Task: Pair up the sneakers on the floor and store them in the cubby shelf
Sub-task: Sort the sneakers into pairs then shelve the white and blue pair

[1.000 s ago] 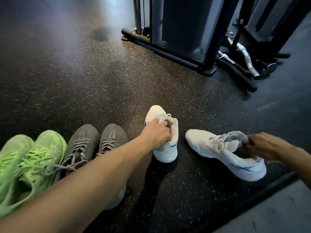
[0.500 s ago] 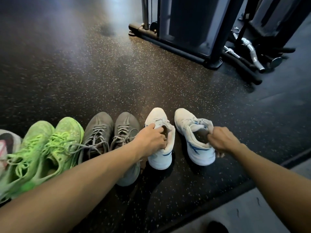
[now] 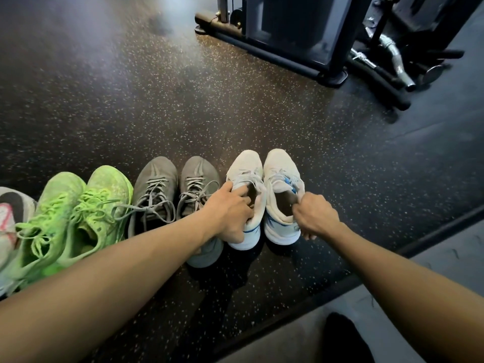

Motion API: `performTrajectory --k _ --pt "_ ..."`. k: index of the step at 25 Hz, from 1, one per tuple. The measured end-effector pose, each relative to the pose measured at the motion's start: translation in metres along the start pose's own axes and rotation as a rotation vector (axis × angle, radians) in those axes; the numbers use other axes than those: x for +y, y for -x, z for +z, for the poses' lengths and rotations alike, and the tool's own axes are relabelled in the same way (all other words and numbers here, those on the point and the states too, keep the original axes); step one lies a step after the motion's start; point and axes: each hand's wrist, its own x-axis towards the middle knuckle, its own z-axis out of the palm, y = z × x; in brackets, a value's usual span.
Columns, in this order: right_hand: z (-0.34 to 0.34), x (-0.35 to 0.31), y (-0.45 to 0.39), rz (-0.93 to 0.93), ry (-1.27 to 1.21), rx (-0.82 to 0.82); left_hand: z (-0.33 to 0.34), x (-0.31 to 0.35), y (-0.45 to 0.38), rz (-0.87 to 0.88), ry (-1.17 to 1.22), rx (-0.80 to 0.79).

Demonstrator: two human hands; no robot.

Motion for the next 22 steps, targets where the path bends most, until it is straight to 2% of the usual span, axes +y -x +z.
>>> performTrajectory --k 6,9,11,12,14,16,19,22 --pt "0.006 0.005 0.004 0.016 0.17 0.073 0.008 0.007 0.001 -0.076 0.122 -0.103" --pt "0.008 0.007 0.009 -0.12 0.213 0.342 0.012 0.01 -0.004 -0.134 0.249 -0.127" --pt "0.008 0.007 0.012 -0.297 0.237 0.553 0.012 0.012 -0.006 -0.181 0.348 -0.132" --pt "0.007 0.008 0.013 -0.394 0.262 0.595 0.011 0.013 -0.006 -0.201 0.373 -0.124" --pt "0.008 0.007 0.016 -0.539 0.339 0.518 0.009 0.018 -0.005 -0.241 0.389 -0.109" --pt "0.011 0.005 0.02 -0.582 0.438 0.359 0.01 0.022 -0.005 -0.28 0.376 -0.101" --pt "0.015 0.001 0.022 -0.525 0.598 0.169 0.01 0.025 -0.007 -0.317 0.339 -0.083" --pt "0.021 -0.001 0.018 -0.439 0.613 0.056 0.014 0.025 -0.009 -0.344 0.385 -0.079"
